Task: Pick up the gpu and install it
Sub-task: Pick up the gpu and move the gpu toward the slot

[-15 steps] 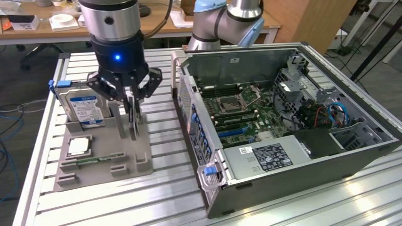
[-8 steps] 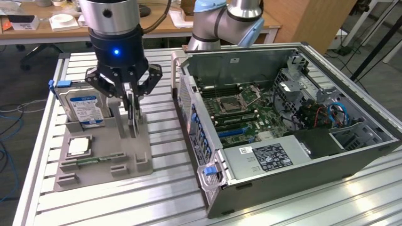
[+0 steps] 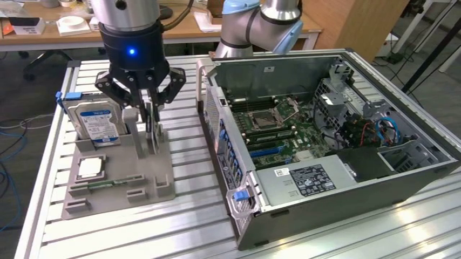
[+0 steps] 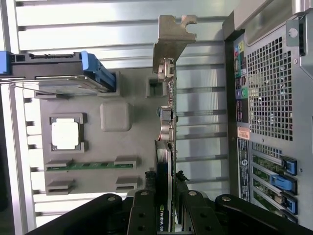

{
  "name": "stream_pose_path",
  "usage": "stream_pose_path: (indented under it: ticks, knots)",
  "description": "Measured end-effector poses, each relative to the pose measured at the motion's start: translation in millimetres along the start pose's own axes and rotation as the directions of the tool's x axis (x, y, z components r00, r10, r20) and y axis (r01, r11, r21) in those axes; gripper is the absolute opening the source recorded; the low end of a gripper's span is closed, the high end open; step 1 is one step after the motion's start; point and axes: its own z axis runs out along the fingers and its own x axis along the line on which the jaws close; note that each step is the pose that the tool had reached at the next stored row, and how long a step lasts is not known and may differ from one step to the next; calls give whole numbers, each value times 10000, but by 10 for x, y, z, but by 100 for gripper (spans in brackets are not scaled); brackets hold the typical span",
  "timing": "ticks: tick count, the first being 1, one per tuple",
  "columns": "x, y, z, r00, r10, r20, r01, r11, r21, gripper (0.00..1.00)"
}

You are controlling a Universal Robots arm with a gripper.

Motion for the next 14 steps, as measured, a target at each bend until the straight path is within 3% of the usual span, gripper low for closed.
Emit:
stream_pose_path:
  ticks: [14]
  knots:
    - [-4,5,-185,10000,0,0,0,10000,0,26]
